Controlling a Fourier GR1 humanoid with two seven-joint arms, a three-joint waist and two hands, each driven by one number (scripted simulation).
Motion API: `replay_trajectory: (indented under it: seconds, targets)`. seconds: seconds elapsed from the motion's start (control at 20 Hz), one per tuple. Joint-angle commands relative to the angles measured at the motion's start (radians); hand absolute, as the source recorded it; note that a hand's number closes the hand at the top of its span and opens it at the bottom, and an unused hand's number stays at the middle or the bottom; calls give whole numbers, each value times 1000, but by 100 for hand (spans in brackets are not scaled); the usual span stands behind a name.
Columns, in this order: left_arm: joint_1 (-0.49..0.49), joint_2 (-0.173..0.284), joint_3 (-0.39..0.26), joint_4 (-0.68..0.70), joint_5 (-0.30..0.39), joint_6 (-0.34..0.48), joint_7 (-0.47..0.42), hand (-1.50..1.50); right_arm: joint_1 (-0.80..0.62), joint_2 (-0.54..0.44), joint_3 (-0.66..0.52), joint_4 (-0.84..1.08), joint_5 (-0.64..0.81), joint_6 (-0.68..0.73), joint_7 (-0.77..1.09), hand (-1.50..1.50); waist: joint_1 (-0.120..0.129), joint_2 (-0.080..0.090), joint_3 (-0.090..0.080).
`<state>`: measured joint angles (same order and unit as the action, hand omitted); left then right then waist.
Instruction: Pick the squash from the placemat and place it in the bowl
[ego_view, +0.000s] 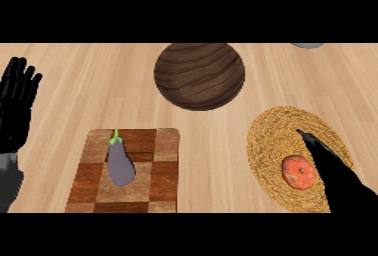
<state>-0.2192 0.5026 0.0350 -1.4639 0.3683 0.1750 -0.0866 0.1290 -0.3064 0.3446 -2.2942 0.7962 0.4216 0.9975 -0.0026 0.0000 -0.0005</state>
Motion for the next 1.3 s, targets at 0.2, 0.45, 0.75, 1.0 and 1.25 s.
replay_trajectory:
  seconds: [0.2, 0.45, 0.75, 1.0, 1.25]
  targets:
    - [6, 0, 54, -17, -16, -42, 17, 0, 84, 18, -84, 92, 4, -17, -58, -150, -1, -1, 1]
    - [54, -43, 72, 0, -65, -74, -45, 0, 38, 73, -61, 190, 61, -47, -99, -150, 2, 0, 0]
    - [7, -92, 59, -81, -117, -19, 77, 0, 91, 61, -105, 249, 68, -117, -279, -150, 1, -1, 1]
    - [0, -142, 53, -33, -168, -9, 33, 0, 72, 79, -77, 344, 120, -154, -340, -150, 1, 0, 1]
    - [-67, -116, 123, 96, -145, -108, -8, 0, -9, 61, -203, 463, 64, -121, -390, -150, -1, 2, 1]
